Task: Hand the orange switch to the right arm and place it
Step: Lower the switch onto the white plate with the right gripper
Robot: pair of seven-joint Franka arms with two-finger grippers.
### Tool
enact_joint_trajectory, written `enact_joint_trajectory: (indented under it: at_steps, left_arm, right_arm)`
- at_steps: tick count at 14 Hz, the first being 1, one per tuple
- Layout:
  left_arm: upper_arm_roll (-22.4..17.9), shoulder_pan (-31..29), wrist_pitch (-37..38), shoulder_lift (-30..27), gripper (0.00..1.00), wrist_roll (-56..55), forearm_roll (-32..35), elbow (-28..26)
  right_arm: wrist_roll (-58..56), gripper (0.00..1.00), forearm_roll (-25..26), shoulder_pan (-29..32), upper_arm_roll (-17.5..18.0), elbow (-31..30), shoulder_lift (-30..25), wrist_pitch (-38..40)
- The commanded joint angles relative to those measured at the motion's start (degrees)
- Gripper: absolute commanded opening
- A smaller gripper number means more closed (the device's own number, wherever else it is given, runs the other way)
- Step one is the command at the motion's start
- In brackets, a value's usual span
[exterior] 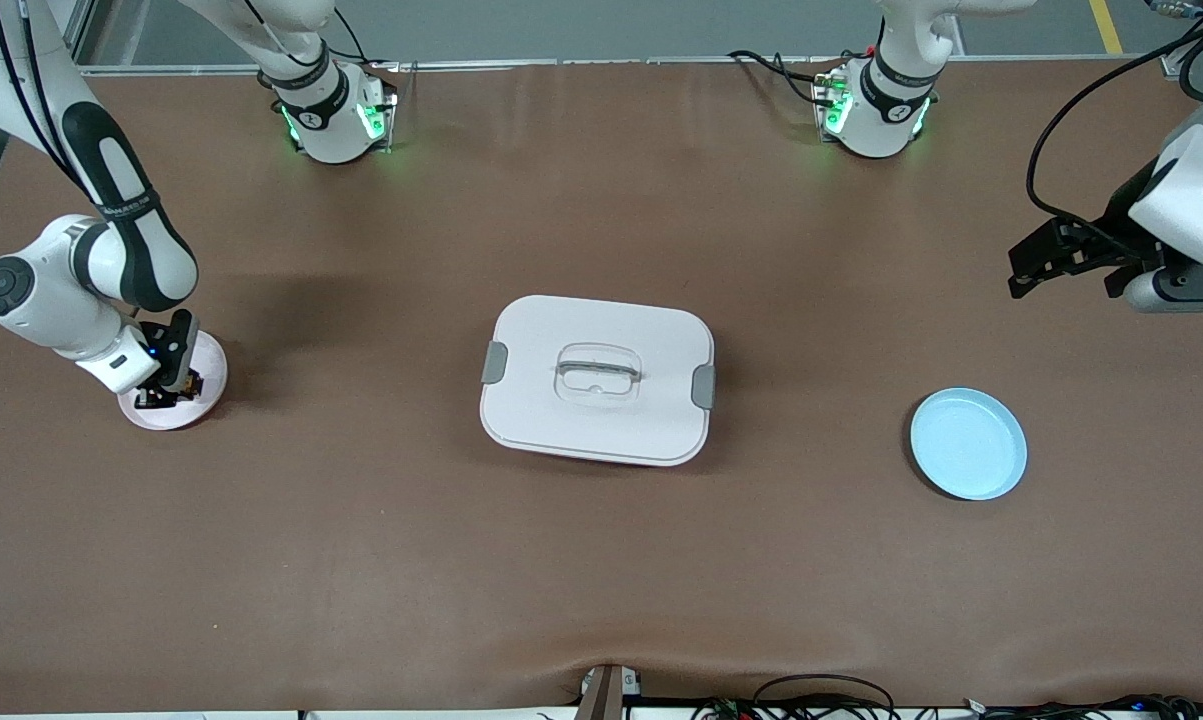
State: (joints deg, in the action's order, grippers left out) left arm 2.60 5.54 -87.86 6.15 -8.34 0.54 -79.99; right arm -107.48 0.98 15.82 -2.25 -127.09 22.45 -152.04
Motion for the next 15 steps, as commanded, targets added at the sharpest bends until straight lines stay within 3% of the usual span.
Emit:
enact_joint_trajectory:
  at_steps: [1,5,8,9,10,12,15]
  left_arm:
    - [-2.86,1.67,-1.52,-1.14,1.00,1.31,0.17,-2.97]
    - [-2.87,0.62,-6.69,-5.88,1.00,2.98,-2.29,-12.18]
    - [-2.34,0.53,-7.24,-7.03,1.00,2.98,-2.21,-13.44]
    - [-2.08,0.44,-7.24,-7.03,1.00,2.98,-2.03,-13.35]
    - [-0.86,-1.13,-7.24,-6.95,1.00,2.98,-1.94,-13.09]
    - [3.10,-4.91,-7.24,-6.77,1.00,2.98,-1.85,-12.74]
    - [3.20,-4.66,-6.89,-6.68,1.00,2.54,-1.76,-11.52]
  right_arm:
    - [-1.68,0.00,0.43,2.20,1.02,0.71,1.37,-0.54]
    - [-1.77,0.00,0.43,2.20,0.93,0.71,2.16,-0.63]
    - [-1.60,0.00,0.26,2.20,0.93,1.14,2.60,-0.54]
    - [-1.51,0.54,0.17,2.29,1.02,1.58,2.77,-0.28]
    - [-1.51,1.00,0.08,2.03,1.02,1.85,2.69,0.25]
    - [-1.24,1.00,0.08,1.50,1.28,2.37,1.99,2.08]
    - [2.34,1.00,-0.71,1.23,1.37,6.67,0.41,13.05]
